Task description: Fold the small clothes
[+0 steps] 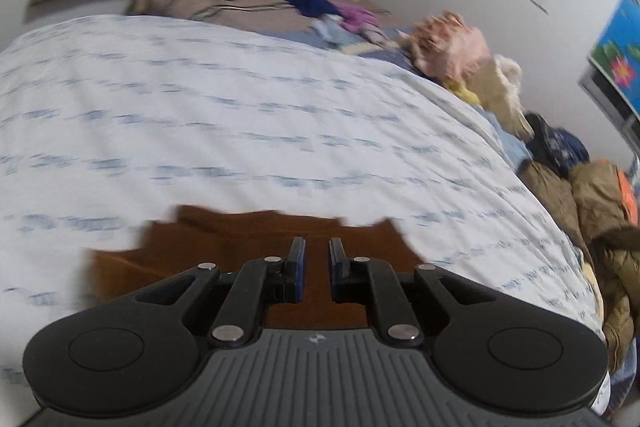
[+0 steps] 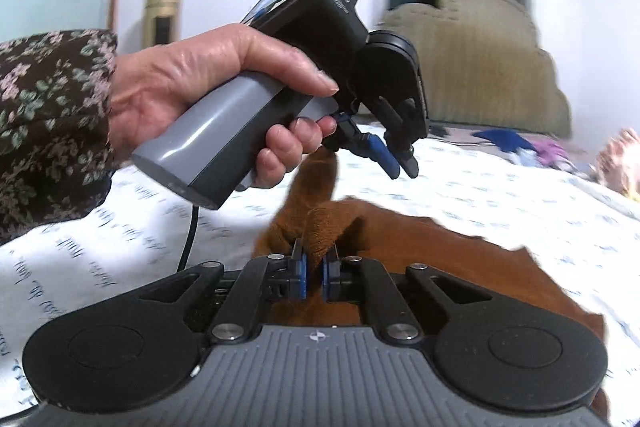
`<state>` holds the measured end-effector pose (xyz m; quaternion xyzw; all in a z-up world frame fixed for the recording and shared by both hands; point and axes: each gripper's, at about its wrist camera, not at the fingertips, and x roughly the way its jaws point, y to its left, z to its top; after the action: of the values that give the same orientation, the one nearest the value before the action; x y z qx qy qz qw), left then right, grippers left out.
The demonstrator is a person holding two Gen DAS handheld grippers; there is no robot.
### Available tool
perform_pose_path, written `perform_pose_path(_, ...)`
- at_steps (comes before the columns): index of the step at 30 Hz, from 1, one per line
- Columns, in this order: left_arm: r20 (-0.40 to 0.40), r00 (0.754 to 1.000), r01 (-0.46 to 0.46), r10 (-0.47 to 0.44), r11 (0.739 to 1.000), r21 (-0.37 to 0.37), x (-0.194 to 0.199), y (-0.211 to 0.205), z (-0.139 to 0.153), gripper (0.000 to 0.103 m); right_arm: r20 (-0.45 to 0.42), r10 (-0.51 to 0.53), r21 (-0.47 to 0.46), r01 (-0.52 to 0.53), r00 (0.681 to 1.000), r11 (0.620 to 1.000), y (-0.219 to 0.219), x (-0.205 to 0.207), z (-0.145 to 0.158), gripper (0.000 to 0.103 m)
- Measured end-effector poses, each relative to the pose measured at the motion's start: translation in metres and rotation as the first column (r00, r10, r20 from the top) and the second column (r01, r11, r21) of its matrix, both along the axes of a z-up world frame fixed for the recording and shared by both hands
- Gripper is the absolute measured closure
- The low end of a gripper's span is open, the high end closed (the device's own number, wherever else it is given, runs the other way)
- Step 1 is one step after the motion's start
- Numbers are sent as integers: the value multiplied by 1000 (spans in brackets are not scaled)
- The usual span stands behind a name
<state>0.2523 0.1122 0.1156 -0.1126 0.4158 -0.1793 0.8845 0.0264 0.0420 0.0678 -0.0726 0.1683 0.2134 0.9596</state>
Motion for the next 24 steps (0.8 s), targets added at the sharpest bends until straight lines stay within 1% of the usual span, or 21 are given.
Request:
perform_pose_path(2, 3, 999, 37, -37, 999, 11, 3, -34, 2, 91, -13, -40, 39, 41, 999, 998, -29, 4, 1, 95)
perform_pose_path(4, 6, 998, 60, -60, 998, 0, 5, -61, 6, 91, -28, -87, 81, 89, 996, 993, -59, 9, 1, 95)
perform_pose_path(6, 26, 997, 76, -76, 997, -6, 4, -78, 13, 91, -38, -129, 115, 132, 991, 985, -90, 10, 0, 95)
perform_pose_path(10, 57, 995, 86, -84, 996, -35, -2, -89, 28, 91, -41, -204, 164, 207, 978, 964, -147, 5, -4, 95)
perform_pose_path(12, 59, 995, 85, -83, 996, -26, -8, -90, 28, 91, -69, -232, 187, 241, 970, 952, -173, 6, -8, 95)
perform_pose_path(14, 44, 994, 96, -96, 995, -14, -18, -90, 19, 91, -126, -228, 219, 251, 966, 943, -193, 9, -16, 95)
perform_pose_path(15, 33, 994, 101, -101, 995, -1, -25, -91, 12, 91, -145, -225, 213, 252, 964, 944, -196, 10, -23, 95)
perform_pose_path(19, 24, 990, 133, -136, 986, 100, -58, -95, -25, 91, -196, -211, 154, 243, 958, 958, -194, 8, -44, 95)
perform_pose_path(20, 23, 990, 134, -137, 984, 114, -66, -95, -34, 91, -215, -205, 151, 240, 955, 959, -196, 8, -49, 95)
perform_pose_path(22, 23, 990, 136, -140, 982, 133, -79, -95, -51, 91, -252, -193, 168, 240, 948, 956, -200, 12, -54, 95)
perform_pose_path(24, 48, 992, 110, -117, 984, 140, -89, -92, -60, 91, -275, -187, 188, 244, 943, 951, -204, 17, -57, 95)
